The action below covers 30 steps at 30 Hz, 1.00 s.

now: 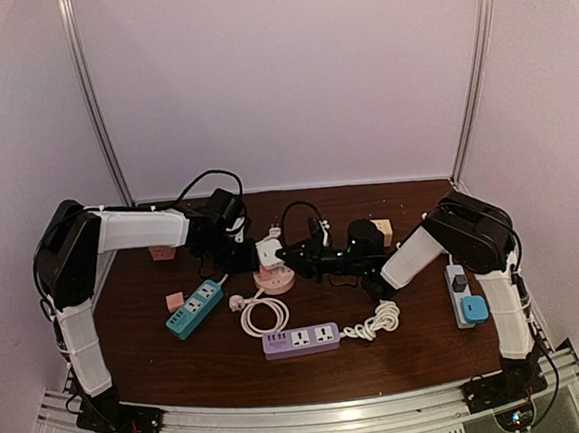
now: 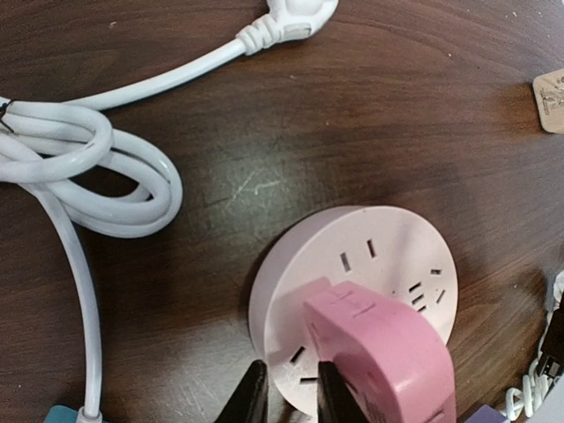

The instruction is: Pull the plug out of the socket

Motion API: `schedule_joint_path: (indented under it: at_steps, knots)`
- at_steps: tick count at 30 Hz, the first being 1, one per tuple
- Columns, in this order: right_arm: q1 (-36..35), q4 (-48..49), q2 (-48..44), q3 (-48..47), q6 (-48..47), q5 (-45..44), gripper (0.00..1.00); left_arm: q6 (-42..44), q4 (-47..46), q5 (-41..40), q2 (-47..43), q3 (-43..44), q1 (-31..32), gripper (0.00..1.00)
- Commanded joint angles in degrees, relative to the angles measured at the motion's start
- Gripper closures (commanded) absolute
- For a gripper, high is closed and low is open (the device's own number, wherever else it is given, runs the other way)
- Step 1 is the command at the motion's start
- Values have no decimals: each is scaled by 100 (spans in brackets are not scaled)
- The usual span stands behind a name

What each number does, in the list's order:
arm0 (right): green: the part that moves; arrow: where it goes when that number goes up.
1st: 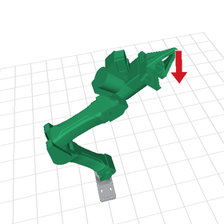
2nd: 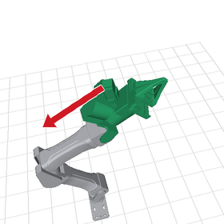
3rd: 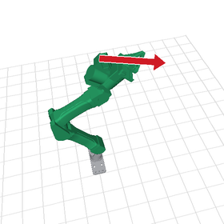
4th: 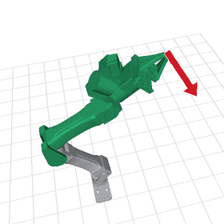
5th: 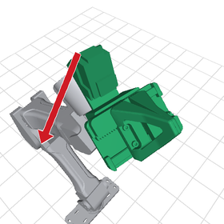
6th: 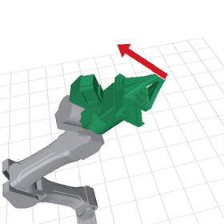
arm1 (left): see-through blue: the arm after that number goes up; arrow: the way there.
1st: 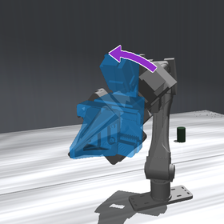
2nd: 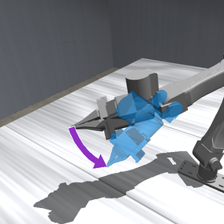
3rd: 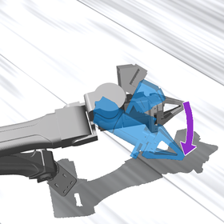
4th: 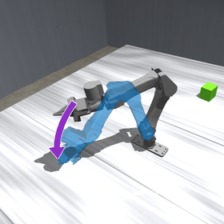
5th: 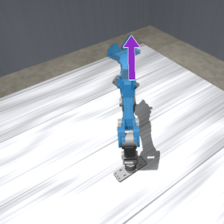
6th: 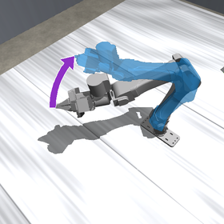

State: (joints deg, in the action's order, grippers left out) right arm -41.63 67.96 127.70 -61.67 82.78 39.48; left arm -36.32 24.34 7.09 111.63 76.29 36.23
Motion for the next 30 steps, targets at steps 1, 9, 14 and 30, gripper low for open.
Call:
schedule_joint_path:
  at_steps: [1, 9, 14, 30]
  knots:
    - [-7, -5, -332, 64, -220, 58, 100, 58, 47, 21, -235, 60, 19, 77]
    - [-57, -343, -146, -186, -314, 78, 100, 21, 200, -155, -689, -104, 15, 77]
    - [-163, -533, 33, -566, -332, 141, 100, 24, 260, -225, -931, -238, 9, 76]
    - [-13, -3120, -919, -914, -1967, -239, 100, -31, 308, -274, -1517, -482, -92, 70]
